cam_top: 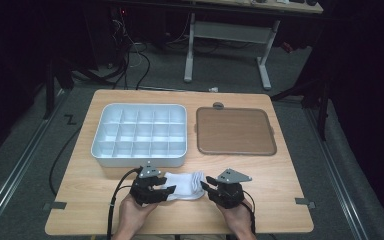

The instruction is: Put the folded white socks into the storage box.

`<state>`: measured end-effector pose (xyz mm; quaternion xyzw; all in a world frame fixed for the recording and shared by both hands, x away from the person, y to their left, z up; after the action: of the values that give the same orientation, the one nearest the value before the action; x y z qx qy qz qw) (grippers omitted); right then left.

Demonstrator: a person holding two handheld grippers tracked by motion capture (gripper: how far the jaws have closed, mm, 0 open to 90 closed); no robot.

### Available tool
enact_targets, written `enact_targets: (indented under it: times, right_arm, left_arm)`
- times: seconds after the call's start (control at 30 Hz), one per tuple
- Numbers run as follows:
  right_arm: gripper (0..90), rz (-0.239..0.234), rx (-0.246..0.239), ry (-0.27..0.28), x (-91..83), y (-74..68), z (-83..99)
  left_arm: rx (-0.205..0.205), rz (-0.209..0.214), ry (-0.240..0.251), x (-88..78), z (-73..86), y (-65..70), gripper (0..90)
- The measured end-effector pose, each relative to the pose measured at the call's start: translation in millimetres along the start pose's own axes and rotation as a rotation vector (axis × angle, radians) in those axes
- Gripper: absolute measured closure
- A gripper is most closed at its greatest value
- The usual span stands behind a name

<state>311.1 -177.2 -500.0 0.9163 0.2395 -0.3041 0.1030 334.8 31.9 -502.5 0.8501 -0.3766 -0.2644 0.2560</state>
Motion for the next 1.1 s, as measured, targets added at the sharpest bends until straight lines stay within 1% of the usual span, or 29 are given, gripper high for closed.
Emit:
enact_targets:
  times: [0.1,0.2,0.27,0.37,0.47,0.53,0.63,0.67,0.77,0.93,1.03,1.07,1.1]
  right_arm:
    - [70.4,-0.012,-0.030,0.002,-0.6,-8.7,-5.2]
    - [70.4,-0.026,-0.069,-0.004,1.2,-19.3,-8.6]
    - [70.3,-0.032,-0.098,-0.019,4.6,-26.8,-8.9]
    - [70.2,-0.029,-0.120,-0.043,11.4,-32.1,-6.4]
    - [70.2,-0.012,-0.120,-0.075,20.4,-30.4,-0.2]
    - [70.9,-0.007,-0.103,-0.091,24.1,-27.3,4.2]
    - [78.9,-0.005,-0.096,-0.104,25.8,-22.6,9.0]
    - [81.2,-0.003,-0.096,-0.110,25.4,-21.6,10.1]
    - [85.9,0.007,-0.097,-0.107,24.5,-19.4,11.7]
    - [87.9,0.034,-0.099,-0.082,20.1,-17.2,11.2]
    - [87.9,0.055,-0.106,-0.085,19.5,-15.7,12.3]
    - [87.9,0.062,-0.108,-0.091,20.0,-15.0,13.1]
    - [87.8,0.068,-0.107,-0.097,21.2,-14.4,14.4]
  left_arm:
    - [-0.012,-0.025,0.003,-6.9,0.7,-8.4,50.3]
    - [-0.033,-0.038,0.012,-11.9,2.2,-15.3,48.4]
    - [-0.041,-0.044,0.015,-13.5,3.8,-18.2,47.9]
    - [-0.057,-0.046,0.015,-14.4,6.5,-22.1,47.9]
    - [-0.075,-0.047,0.019,-13.8,8.4,-24.7,48.0]
    - [-0.079,-0.049,0.021,-13.0,9.9,-26.0,48.1]
    - [-0.082,-0.056,0.020,-10.7,12.5,-27.8,49.0]
    - [-0.085,-0.062,0.021,-9.3,13.7,-28.4,49.4]
    - [-0.076,-0.085,0.009,-5.7,18.3,-30.8,50.7]
    - [-0.044,-0.113,0.008,-3.3,22.2,-30.9,52.3]
    - [0.025,-0.139,-0.003,-1.2,26.5,-28.0,54.8]
    - [0.056,-0.150,-0.005,-0.5,28.4,-27.1,56.0]
    - [0.096,-0.164,-0.007,0.1,30.6,-26.5,59.0]
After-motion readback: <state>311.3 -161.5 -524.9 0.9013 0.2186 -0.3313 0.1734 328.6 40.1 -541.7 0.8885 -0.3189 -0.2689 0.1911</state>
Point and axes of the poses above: each handheld gripper's, and its own axes: x roughly forward along the jaws, z roughly out of its underside, y roughly to its right, the point moved 2 cm from there along x, roughly forward along the jaws, and after that the axes turned 9 degrees about z, right-handed, at the moved point
